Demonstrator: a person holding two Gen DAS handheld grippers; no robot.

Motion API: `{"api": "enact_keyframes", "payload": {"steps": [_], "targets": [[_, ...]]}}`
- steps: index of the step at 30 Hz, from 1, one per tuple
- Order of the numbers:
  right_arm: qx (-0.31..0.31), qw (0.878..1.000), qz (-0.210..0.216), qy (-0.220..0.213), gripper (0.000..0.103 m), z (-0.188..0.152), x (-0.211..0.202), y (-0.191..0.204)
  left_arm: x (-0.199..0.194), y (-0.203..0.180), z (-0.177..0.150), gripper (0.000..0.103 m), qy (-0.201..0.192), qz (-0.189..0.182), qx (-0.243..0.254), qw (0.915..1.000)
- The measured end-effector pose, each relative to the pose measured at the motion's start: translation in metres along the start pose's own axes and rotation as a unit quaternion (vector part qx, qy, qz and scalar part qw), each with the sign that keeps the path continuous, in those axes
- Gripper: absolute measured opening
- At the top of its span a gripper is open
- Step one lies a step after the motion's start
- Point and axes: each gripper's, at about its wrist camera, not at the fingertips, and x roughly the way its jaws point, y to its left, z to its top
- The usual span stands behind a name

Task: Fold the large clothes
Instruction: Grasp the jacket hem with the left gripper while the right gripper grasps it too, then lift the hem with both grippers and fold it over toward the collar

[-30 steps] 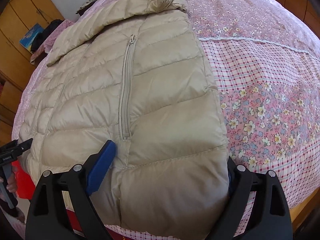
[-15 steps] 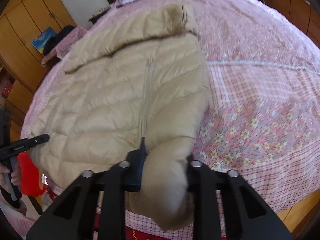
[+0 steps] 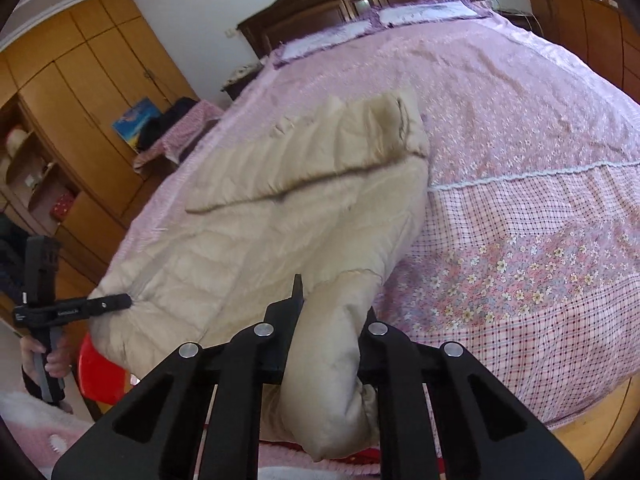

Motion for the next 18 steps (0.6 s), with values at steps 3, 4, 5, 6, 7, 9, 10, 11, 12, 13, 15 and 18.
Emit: {"api": "enact_keyframes", "payload": {"steps": [3,4,5,6,7,9,10,11,12,13,15,18], "targets": [[0.000,1.000,0.012,0.005,0.015,-0.001,-0.010,0.010,-0.017,-0.008,-0.009,0.016,0.002,0.008,0.012,0.9999],[-0.001,1.000,0.015,0.007,0.015,-0.001,-0.015,0.014,-0.021,-0.010,-0.013,0.016,0.002,0.012,0.017,0.9998],[-0.006,1.000,0.017,0.006,0.015,-0.001,-0.022,0.020,-0.023,-0.014,-0.015,0.016,0.001,0.014,0.018,0.9997],[-0.013,1.000,0.017,0.003,0.015,0.001,-0.028,0.024,-0.031,-0.014,-0.017,0.016,0.000,0.015,0.017,0.9997],[-0.017,1.000,0.016,0.001,0.015,-0.001,-0.033,0.027,-0.034,-0.014,-0.014,0.016,0.000,0.014,0.014,0.9998],[-0.022,1.000,0.015,-0.004,0.015,0.003,-0.041,0.033,-0.047,-0.014,-0.010,0.016,-0.010,0.009,0.008,0.9999],[-0.026,1.000,0.015,-0.007,0.015,0.006,-0.042,0.034,-0.052,-0.015,-0.007,0.016,-0.019,0.009,0.008,0.9998],[-0.029,0.999,0.014,-0.011,0.015,0.009,-0.042,0.035,-0.055,-0.014,-0.004,0.016,-0.027,0.009,0.010,0.9995],[-0.033,0.999,0.013,-0.016,0.015,0.013,-0.041,0.035,-0.058,-0.015,0.003,0.016,-0.038,0.012,0.013,0.9991],[-0.034,0.999,0.012,-0.020,0.015,0.019,-0.038,0.034,-0.061,-0.014,0.010,0.016,-0.047,0.010,0.012,0.9988],[-0.029,0.999,0.016,-0.026,0.015,0.028,-0.033,0.030,-0.061,-0.014,0.023,0.016,-0.063,0.008,0.012,0.9979],[-0.037,0.998,0.012,-0.040,0.015,0.045,-0.027,0.030,-0.057,-0.016,0.044,0.016,-0.106,0.014,0.014,0.9941]]}}
